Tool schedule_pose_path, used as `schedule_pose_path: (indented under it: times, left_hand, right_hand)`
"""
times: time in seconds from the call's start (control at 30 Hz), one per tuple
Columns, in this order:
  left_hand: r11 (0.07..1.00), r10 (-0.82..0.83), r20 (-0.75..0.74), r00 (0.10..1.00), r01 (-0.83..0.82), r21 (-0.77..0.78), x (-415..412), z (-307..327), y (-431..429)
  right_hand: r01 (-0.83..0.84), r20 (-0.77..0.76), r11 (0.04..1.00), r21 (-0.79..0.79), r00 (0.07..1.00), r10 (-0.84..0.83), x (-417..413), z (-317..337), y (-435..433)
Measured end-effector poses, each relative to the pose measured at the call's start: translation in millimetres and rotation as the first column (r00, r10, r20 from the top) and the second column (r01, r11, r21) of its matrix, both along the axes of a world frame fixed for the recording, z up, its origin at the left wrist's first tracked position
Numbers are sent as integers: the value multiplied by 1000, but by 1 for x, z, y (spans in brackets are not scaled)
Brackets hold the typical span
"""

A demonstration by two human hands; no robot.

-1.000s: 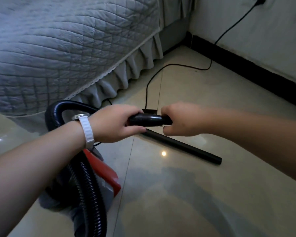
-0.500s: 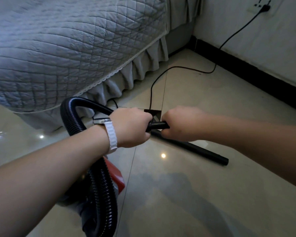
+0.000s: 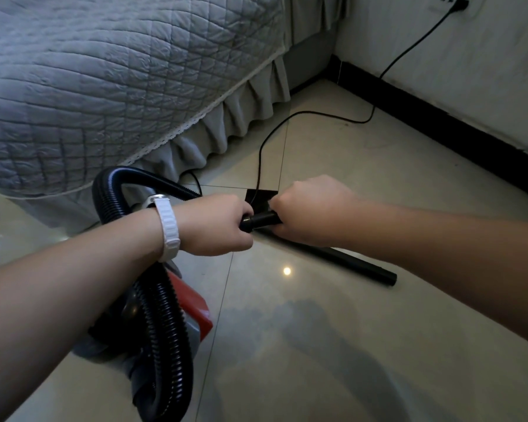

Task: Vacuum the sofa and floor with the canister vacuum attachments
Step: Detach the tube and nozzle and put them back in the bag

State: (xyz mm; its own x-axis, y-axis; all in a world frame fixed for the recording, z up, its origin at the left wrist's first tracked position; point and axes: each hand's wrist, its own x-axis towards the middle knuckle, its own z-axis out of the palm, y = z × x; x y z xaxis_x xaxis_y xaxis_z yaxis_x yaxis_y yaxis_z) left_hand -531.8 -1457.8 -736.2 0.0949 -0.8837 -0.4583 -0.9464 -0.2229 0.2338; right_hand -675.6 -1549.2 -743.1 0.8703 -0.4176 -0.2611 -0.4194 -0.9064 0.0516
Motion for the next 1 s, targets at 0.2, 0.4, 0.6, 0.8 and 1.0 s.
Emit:
schedule_pose_path:
  times: [0.2,0.4,0.6,0.8,1.0]
  left_hand:
    - [995,-44,267,963,65,-73,22,-1,12]
    - [996,15,209,978,3,-85,24,2,12]
    - [994,19,205,979,3,-106,22,5,3]
    - [924,202,-296,934,-282,-258,14,0,-17]
    - [784,368,-670,645,-602,-149,-9,21,-16]
  right_hand:
    - [261,-90,940,222,965,-247,-27,-11,-32]
    - [297,-87,936,191,955,-285,-39,-14,-49]
    - [273,-100,941,199,961,-258,-34,-15,-45]
    - [330,-8,792,513,925,-380,-19,-8,-43]
    - [371,-7,491,788,804,-595,-10,38,-24]
